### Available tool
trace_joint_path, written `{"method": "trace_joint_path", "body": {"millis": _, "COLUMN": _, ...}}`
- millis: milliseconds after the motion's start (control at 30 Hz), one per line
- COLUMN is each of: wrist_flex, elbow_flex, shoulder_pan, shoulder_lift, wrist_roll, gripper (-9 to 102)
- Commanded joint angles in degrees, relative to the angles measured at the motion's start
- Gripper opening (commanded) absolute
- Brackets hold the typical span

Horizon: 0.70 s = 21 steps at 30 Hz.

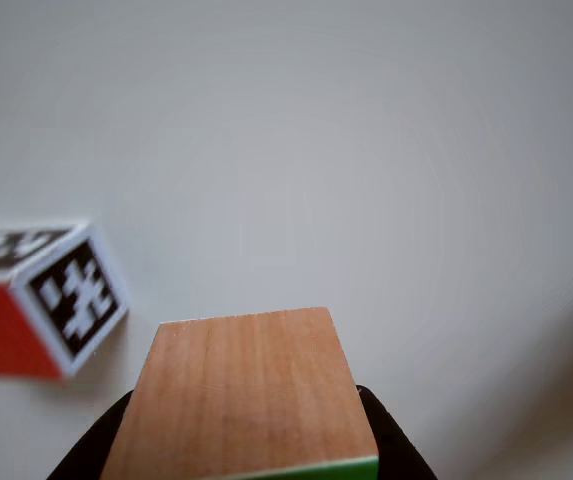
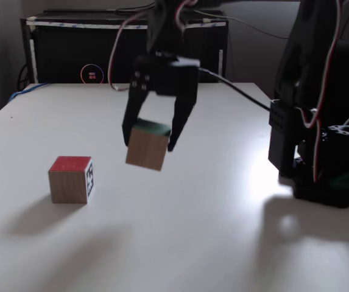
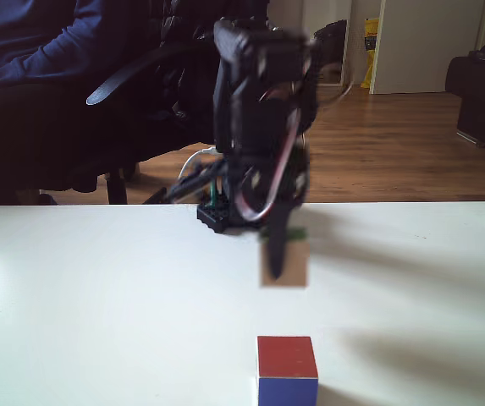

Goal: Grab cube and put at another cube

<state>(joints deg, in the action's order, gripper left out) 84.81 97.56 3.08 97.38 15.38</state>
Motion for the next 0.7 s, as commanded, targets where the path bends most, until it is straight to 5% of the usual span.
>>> {"method": "trace_joint_path", "body": {"millis": 0, "wrist_flex": 3.4, "elbow_flex": -8.9, "shoulder_pan": -1.6, "shoulder_lift": 1.5, "wrist_roll": 1.3, "gripper": 15}}
{"method": "trace_joint_path", "body": {"millis": 667, "wrist_flex": 13.0, "elbow_flex": -44.7, "shoulder_pan": -0.2, "shoulder_lift": -25.3, "wrist_roll": 5.4, "gripper": 16}}
